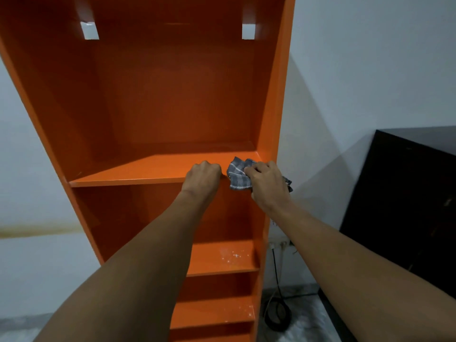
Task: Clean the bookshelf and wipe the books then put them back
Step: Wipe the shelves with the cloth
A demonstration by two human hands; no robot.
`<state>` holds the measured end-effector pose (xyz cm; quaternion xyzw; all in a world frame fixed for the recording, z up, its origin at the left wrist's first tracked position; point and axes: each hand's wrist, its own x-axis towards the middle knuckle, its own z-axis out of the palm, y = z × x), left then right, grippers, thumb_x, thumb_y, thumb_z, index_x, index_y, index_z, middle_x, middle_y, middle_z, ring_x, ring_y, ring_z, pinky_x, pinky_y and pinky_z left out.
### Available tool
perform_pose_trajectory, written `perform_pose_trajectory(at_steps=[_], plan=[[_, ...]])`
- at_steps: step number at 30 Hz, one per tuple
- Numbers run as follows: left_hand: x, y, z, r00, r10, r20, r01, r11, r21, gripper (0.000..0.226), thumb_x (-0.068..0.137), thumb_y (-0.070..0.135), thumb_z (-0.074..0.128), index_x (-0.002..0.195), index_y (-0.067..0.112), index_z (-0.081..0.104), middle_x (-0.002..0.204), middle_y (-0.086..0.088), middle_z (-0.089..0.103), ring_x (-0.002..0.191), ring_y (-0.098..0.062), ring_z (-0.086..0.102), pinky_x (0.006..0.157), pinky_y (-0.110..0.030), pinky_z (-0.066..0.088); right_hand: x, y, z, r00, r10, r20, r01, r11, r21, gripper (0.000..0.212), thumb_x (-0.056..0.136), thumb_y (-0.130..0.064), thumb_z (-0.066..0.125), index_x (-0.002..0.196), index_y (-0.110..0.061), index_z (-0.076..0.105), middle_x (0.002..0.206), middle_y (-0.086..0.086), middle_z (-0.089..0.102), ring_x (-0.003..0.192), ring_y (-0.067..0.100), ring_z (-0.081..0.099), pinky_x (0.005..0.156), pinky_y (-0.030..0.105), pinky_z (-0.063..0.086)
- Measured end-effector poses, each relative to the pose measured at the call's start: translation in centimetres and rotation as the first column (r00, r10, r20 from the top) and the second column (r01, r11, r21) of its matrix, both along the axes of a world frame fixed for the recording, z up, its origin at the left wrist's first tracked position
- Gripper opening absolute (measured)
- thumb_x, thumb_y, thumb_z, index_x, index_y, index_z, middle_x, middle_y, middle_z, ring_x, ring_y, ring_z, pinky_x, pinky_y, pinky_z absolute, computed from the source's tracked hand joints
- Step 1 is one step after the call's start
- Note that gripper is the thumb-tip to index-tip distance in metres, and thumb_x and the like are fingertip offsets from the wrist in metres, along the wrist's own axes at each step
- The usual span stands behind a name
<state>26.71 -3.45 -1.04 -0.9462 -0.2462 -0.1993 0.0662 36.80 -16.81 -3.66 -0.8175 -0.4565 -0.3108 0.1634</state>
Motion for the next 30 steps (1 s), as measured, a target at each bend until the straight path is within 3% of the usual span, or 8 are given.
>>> perform_pose_trajectory(at_steps=[8,12,15,18,22,25,28,30], plan=[[-0.1,0.0,-0.5,1.000,-0.009,-0.006,0.008,1.000,-0.030,0.030,0.092,-0.004,0.049,0.113,0.008,0.067,0.097,-0.016,0.065,0.093,-0.038,0.064,0.067,-0.040,0.046,-0.6,-0.5,0.4,0.987,-0.115,-0.113,0.109,0.992,-0.057,0.037,0.093,0.000,0.054,0.128,-0.010,0.056,0.124,0.011,0.054,0.108,0.030,0.047,0.083,0.034,0.046],[-0.5,0.4,-0.2,0.997,-0.055,-0.059,0.052,0.998,-0.044,0.033,0.088,-0.004,0.050,0.109,0.012,0.068,0.098,-0.013,0.068,0.094,-0.036,0.066,0.071,-0.038,0.049,-1.0,-0.9,0.0,0.950,-0.201,-0.240,0.190,0.980,-0.066,0.045,0.093,-0.001,0.047,0.134,-0.019,0.047,0.135,0.009,0.040,0.110,0.033,0.046,0.088,0.036,0.046],[-1.2,0.6,0.7,0.982,-0.097,-0.162,0.093,0.995,-0.028,0.040,0.086,-0.007,0.049,0.119,0.013,0.063,0.112,-0.013,0.068,0.105,-0.033,0.063,0.081,-0.038,0.049,-0.6,-1.7,-0.7,0.882,-0.232,-0.409,0.219,0.972,-0.080,0.035,0.091,-0.011,0.049,0.124,-0.020,0.056,0.121,0.012,0.053,0.104,0.036,0.057,0.085,0.037,0.048],[-1.7,0.6,1.1,0.956,-0.147,-0.256,0.134,0.989,-0.065,0.039,0.090,0.000,0.051,0.127,0.011,0.054,0.124,-0.011,0.061,0.115,-0.031,0.058,0.086,-0.038,0.047,-1.1,-3.1,-0.9,0.747,-0.262,-0.611,0.259,0.961,-0.096,0.023,0.083,-0.025,0.066,0.103,-0.015,0.065,0.103,0.009,0.069,0.094,0.028,0.066,0.075,0.030,0.052],[-2.9,0.5,1.9,0.948,-0.236,-0.212,0.191,0.958,-0.213,0.056,0.088,0.009,0.057,0.141,0.020,0.047,0.137,-0.010,0.057,0.127,-0.031,0.052,0.096,-0.034,0.044,-2.6,-4.1,1.5,0.619,-0.094,-0.780,0.125,0.992,-0.020,0.022,0.070,-0.017,0.076,0.063,-0.017,0.056,0.067,-0.001,0.059,0.060,0.013,0.055,0.055,0.022,0.037],[-4.0,0.4,2.0,0.939,-0.342,-0.037,0.296,0.858,-0.420,0.064,0.082,0.019,0.068,0.143,0.022,0.048,0.137,-0.007,0.059,0.127,-0.027,0.053,0.097,-0.029,0.043,-4.4,-4.1,4.2,0.490,0.085,-0.867,-0.034,0.996,0.079,0.036,0.075,-0.010,0.077,0.054,-0.019,0.050,0.053,-0.010,0.053,0.053,0.009,0.050,0.059,0.025,0.040],[-5.5,0.6,1.7,0.912,-0.372,0.176,0.388,0.637,-0.666,0.028,0.072,0.029,0.076,0.096,0.021,0.066,0.100,-0.006,0.073,0.101,-0.028,0.067,0.088,-0.044,0.054,-5.9,-3.5,5.7,0.342,0.208,-0.916,-0.114,0.977,0.179,0.012,0.077,-0.017,0.079,0.079,-0.009,0.069,0.084,0.005,0.073,0.083,0.024,0.070,0.082,0.039,0.054],[-7.0,1.0,2.1,0.894,-0.339,0.292,0.431,0.478,-0.765,0.026,0.074,0.022,0.079,0.088,0.014,0.059,0.086,-0.006,0.070,0.078,-0.018,0.068,0.071,-0.035,0.058,-6.9,-3.2,6.1,0.252,0.222,-0.942,-0.087,0.974,0.207,0.019,0.080,-0.016,0.078,0.094,-0.004,0.070,0.096,0.013,0.074,0.091,0.028,0.071,0.085,0.043,0.057]])
